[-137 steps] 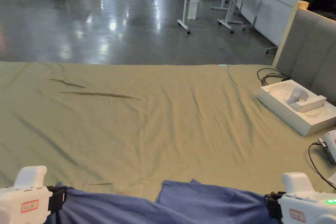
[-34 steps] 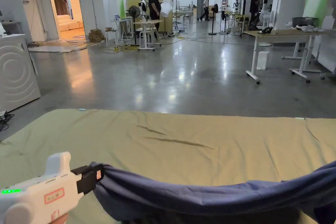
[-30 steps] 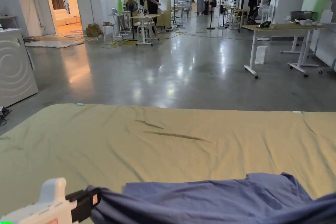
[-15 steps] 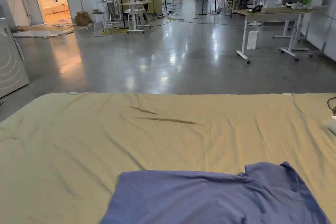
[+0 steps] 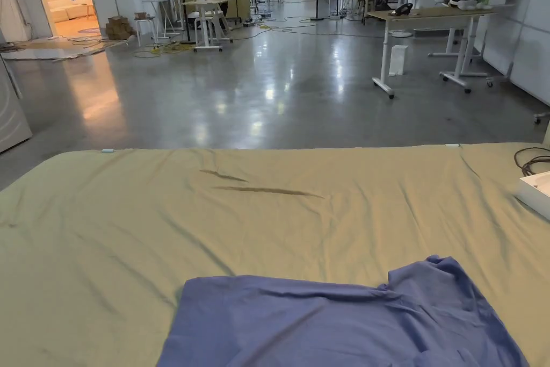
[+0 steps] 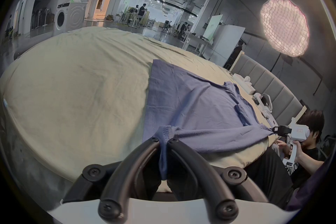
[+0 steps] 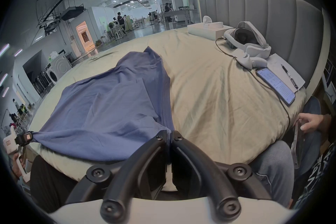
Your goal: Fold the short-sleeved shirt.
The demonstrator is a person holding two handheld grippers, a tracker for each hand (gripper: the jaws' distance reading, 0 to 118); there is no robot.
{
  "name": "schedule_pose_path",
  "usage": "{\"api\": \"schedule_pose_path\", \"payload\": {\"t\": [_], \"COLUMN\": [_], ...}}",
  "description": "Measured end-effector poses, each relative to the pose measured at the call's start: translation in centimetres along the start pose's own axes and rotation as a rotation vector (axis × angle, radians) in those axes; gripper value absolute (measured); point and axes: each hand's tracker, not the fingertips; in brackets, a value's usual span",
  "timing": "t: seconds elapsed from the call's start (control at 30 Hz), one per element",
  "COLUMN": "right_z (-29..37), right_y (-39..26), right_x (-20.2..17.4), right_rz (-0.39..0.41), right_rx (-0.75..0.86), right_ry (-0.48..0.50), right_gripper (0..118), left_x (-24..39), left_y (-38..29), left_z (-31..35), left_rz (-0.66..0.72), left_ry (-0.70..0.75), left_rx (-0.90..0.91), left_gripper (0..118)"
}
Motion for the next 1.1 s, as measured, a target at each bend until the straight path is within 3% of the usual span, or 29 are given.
{"api": "schedule_pose_path", "payload": {"t": [0.13, 0.17, 0.2, 0.23, 0.27, 0.3, 0.43, 0.57, 0.73, 1.0, 1.03, 1.1], "right_z": [-0.7, -0.8, -0.9, -0.8, -0.8, -0.7, 2.0, 6.6, 13.5, 19.6, 19.6, 20.3], "right_y": [-1.2, -1.4, -1.6, -1.6, -1.7, -1.8, -0.9, 1.8, 5.7, 8.3, 8.2, 8.3], "right_x": [0.4, 0.5, 0.5, 0.4, 0.5, 0.5, 0.2, -2.0, -8.6, -15.7, -15.3, -15.7], "right_rz": [-0.008, -0.005, 0.003, 0.008, 0.01, 0.015, 0.091, 0.145, 0.206, 0.262, 0.264, 0.266], "right_rx": [-0.032, -0.034, -0.039, -0.054, -0.087, -0.117, -0.02, 0.119, 0.378, 0.695, 0.688, 0.684], "right_ry": [-0.005, -0.003, -0.004, -0.002, 0.026, 0.061, 0.031, 0.091, 0.151, 0.2, 0.197, 0.205], "right_gripper": [3, 5, 19, 42, 80, 93, 92, 93, 93, 93, 93, 93], "left_x": [-0.2, -0.2, -0.6, -1.0, -1.3, -1.5, 0.5, 4.9, 12.4, 20.5, 21.1, 21.8], "left_y": [0.2, 0.1, -0.1, -0.3, -0.5, -0.7, 0.3, 3.4, 7.1, 7.6, 7.6, 7.5], "left_z": [-0.4, -0.4, -0.5, -0.7, -0.7, -0.5, 2.8, 6.8, 11.5, 14.8, 15.2, 15.9], "left_rz": [-0.008, -0.014, -0.014, -0.006, 0.002, 0.001, -0.107, -0.188, -0.23, -0.404, -0.407, -0.41], "left_ry": [0.002, 0.01, 0.022, 0.036, 0.037, 0.035, 0.125, 0.118, 0.118, 0.1, 0.086, 0.065], "left_rx": [-0.034, -0.037, -0.051, -0.077, -0.099, -0.117, -0.07, 0.062, 0.32, 0.487, 0.509, 0.537], "left_gripper": [9, 23, 39, 58, 79, 90, 91, 91, 91, 91, 89, 72]}}
